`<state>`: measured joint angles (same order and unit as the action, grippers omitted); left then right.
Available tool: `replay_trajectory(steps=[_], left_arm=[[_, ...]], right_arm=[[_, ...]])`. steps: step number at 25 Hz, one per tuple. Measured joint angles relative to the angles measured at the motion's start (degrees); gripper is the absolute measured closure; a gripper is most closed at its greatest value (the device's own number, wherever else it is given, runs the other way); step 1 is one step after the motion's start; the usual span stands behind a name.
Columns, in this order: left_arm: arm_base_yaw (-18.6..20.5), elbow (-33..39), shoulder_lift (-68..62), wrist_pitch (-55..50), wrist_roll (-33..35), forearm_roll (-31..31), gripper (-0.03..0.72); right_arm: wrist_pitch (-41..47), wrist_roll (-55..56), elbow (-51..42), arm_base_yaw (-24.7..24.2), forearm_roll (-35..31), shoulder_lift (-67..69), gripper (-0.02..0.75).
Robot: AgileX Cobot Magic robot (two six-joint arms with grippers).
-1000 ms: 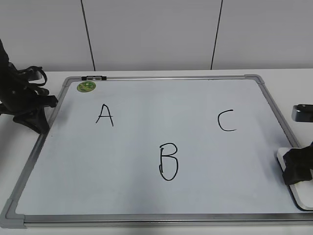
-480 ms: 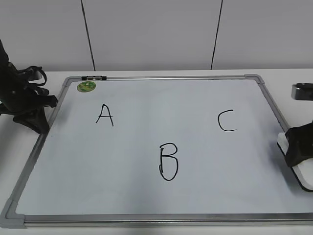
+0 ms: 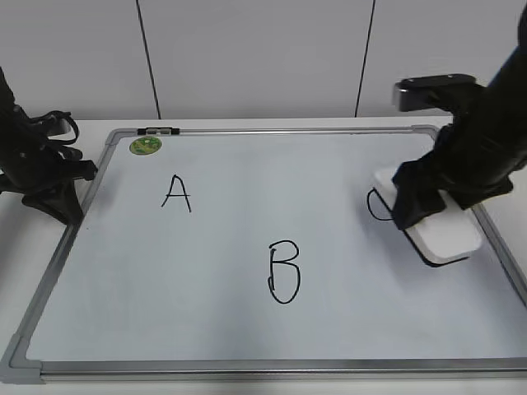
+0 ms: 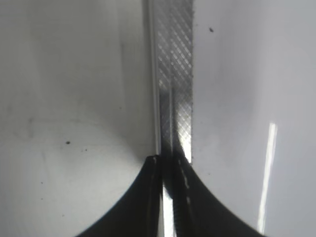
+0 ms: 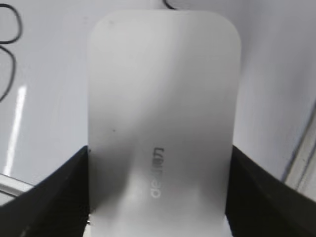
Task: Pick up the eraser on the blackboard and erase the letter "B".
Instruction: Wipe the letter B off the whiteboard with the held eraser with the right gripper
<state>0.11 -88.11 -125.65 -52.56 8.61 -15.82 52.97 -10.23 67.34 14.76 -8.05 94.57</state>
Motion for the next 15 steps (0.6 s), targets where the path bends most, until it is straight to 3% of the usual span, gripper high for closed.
replay_trajectory(steps=[6,15], left_arm=[[0.0,0.0,0.0,0.0,0.0,-0.2,0.653],[0.0,0.0,0.0,0.0,0.0,-0.3,0.653]], right_arm=[[-2.7,0.0,2.0,7.9,0.3,4.0,0.199],[-10.3,-1.0,2.1,10.4,0.7,13.2,0.2]])
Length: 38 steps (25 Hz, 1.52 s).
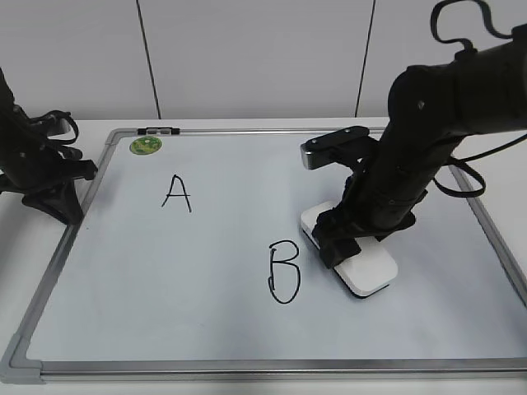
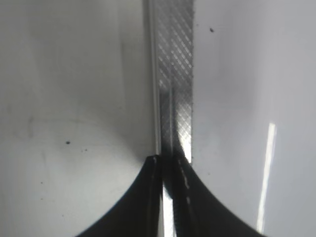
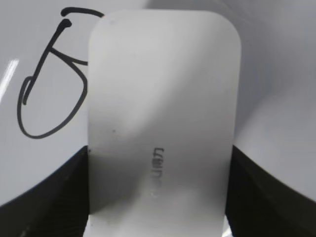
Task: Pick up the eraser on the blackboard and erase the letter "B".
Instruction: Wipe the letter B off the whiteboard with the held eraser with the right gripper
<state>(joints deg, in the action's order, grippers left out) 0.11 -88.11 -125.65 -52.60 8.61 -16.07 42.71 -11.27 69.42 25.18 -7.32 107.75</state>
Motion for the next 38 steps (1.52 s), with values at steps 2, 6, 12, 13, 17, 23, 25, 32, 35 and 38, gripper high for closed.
replay_trajectory(steps=[2,6,12,13,17,23,25,32,35,38], left_arm=[[0.0,0.0,0.0,0.0,0.0,0.0,0.653],[0.0,0.0,0.0,0.0,0.0,0.0,0.653],[0.1,0.0,0.0,0.0,0.0,0.0,0.654],[0.1,0.0,0.0,0.0,0.0,-0.1,0.654],[0.1,0.0,0.0,0.0,0.0,-0.2,0.654],[0.1,0.0,0.0,-0.1,0.0,-0.3,0.654],[0.1,0.0,0.0,-0.1,0.0,-0.3,0.654],[0.1,0.0,0.0,-0.1,0.0,-0.3,0.654],[0.1,0.0,0.0,-0.1,0.0,-0.3,0.654],[0.1,0.0,0.0,-0.1,0.0,-0.3,0.654]], right_arm=[[-1.3,-0.1,0.3,0.1,0.0,1.8,0.2],[-3.2,-0.2,0.7,0.1,0.2,4.5,0.2],[-5.0,-0.2,1.3,1.1,0.7,5.5,0.2],[-5.6,-0.2,1.3,1.6,0.9,5.9,0.2],[-7.9,-0.2,1.9,4.3,2.4,6.8,0.202],[-9.0,-0.2,3.8,10.0,2.9,8.3,0.203],[-8.9,-0.2,4.5,12.1,2.9,8.6,0.203],[-8.4,-0.2,5.4,17.2,5.0,9.1,0.203],[-8.4,-0.2,5.5,17.4,5.5,9.1,0.203],[-7.8,-0.2,6.0,17.5,5.9,9.3,0.203]])
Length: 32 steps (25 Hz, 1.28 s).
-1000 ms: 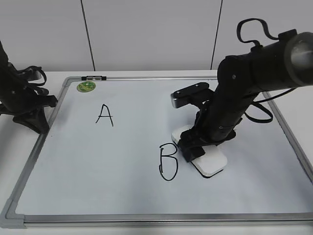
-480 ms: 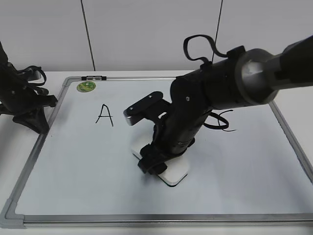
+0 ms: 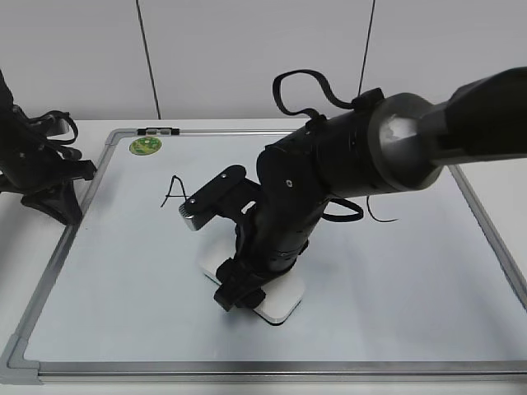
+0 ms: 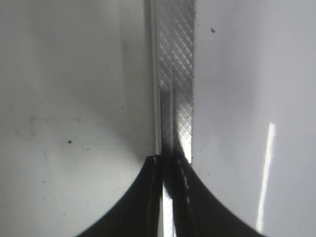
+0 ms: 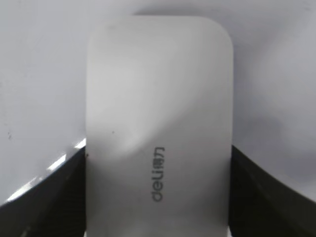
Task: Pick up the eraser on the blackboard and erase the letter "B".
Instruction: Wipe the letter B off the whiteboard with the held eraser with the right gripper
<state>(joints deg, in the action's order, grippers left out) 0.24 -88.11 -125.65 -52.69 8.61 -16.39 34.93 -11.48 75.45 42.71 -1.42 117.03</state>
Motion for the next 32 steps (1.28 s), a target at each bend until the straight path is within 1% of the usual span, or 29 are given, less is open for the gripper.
replay_trajectory(steps=[5,7,11,15,26,32], left_arm=[[0.0,0.0,0.0,0.0,0.0,0.0,0.654],[0.0,0.0,0.0,0.0,0.0,0.0,0.653],[0.0,0.0,0.0,0.0,0.0,0.0,0.653],[0.0,0.0,0.0,0.0,0.0,0.0,0.652],[0.0,0.0,0.0,0.0,0.0,0.1,0.652],[0.0,0.0,0.0,0.0,0.0,0.1,0.652]], right_arm=[[1.7,0.0,1.4,0.2,0.7,0.4,0.204],[2.0,0.9,1.6,0.3,1.9,0.4,0.204],[2.7,5.9,1.8,0.7,6.8,0.5,0.204],[3.9,8.1,1.9,0.3,8.1,0.5,0.204],[5.2,8.6,2.0,-5.1,8.4,0.3,0.204],[5.5,8.6,2.0,-10.0,8.4,0.2,0.204]])
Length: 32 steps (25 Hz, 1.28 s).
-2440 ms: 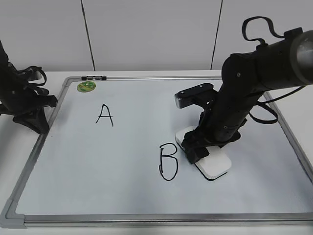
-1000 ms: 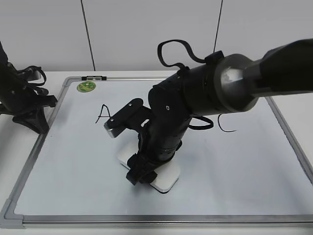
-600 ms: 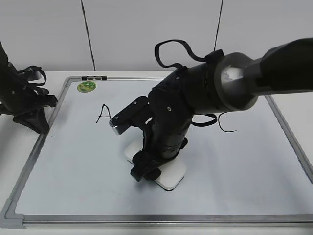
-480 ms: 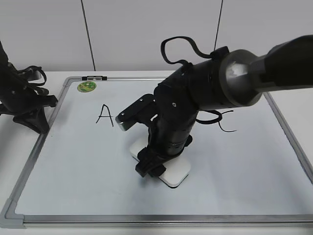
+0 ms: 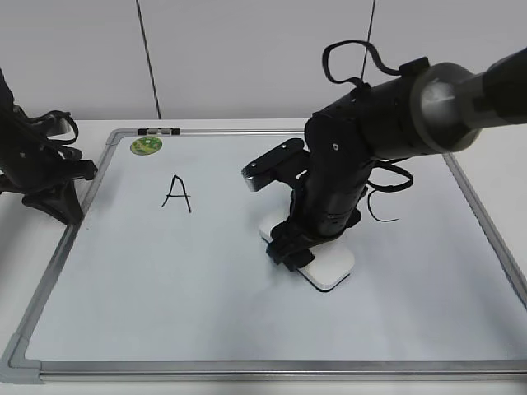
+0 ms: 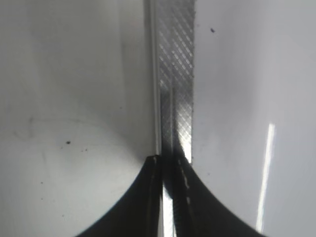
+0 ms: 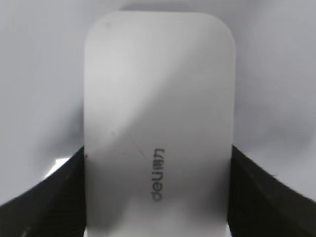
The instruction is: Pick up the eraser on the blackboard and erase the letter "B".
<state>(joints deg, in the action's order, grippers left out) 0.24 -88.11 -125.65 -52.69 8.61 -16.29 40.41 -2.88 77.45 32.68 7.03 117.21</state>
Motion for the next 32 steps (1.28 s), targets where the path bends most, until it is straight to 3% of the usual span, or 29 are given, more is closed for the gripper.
replay_trajectory(steps=[9,20,32], left_arm=[[0.0,0.0,0.0,0.0,0.0,0.0,0.652],[0.0,0.0,0.0,0.0,0.0,0.0,0.652],[0.0,0.0,0.0,0.0,0.0,0.1,0.652]], right_arm=[[3.4,0.2,-0.4,-3.9,1.3,-1.8,0.204],[4.5,0.2,-0.4,-5.9,3.6,-14.7,0.204],[6.2,0.2,-0.4,-25.9,1.4,-16.2,0.204]])
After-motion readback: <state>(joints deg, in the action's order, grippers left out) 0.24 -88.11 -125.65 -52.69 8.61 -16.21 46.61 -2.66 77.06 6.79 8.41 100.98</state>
